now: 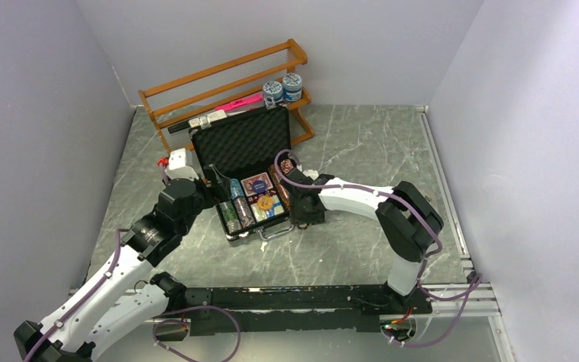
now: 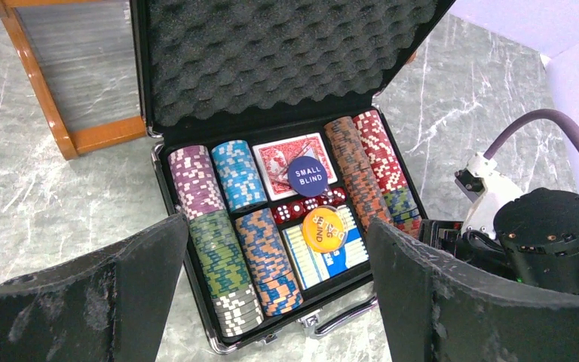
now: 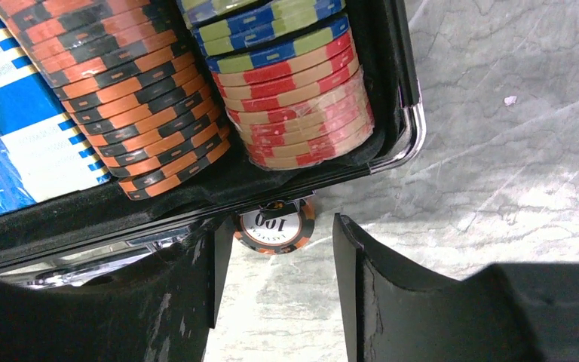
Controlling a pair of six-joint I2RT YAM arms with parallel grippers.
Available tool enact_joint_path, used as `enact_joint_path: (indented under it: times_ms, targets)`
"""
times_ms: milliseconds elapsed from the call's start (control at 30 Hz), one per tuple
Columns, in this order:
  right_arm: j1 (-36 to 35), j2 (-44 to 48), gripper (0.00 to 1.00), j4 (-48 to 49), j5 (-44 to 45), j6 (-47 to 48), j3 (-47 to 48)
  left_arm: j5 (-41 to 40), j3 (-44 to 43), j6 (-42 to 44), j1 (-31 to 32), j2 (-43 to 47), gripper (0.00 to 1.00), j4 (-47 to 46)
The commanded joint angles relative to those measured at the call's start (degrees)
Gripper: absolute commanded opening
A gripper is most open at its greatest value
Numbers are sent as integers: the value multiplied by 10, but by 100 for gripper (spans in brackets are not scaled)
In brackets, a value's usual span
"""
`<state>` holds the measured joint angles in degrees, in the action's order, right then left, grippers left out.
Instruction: Pack up texas hold em set
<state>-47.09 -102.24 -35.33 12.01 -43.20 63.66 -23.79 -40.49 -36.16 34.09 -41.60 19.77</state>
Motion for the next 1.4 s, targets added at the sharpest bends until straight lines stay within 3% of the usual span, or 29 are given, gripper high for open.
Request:
enact_joint_path:
  times_ms: [0,200,467,767,1133,1200,1367]
  targets:
    - [4,8,57,-10,-29,32,-17,7,0,0,0,-6,93,-25]
    - [3,21,65,17,-43,42,-9,0,-3,8,0,-6,93,-27]
    - [3,-44,66,10,-41,50,6,3,0,5,0,-10,94,-22]
    - [5,-40,49,-58,12,28,10,-2,1,3,0,-1,94,-15]
    - [15,-1,43,-149,22,17,36,3,5,-2,0,0,93,-14]
    - [15,17,46,-132,13,24,46,4,5,-2,0,-1,93,-13]
    - [16,39,64,-81,-31,45,49,5,8,-5,0,4,93,-11]
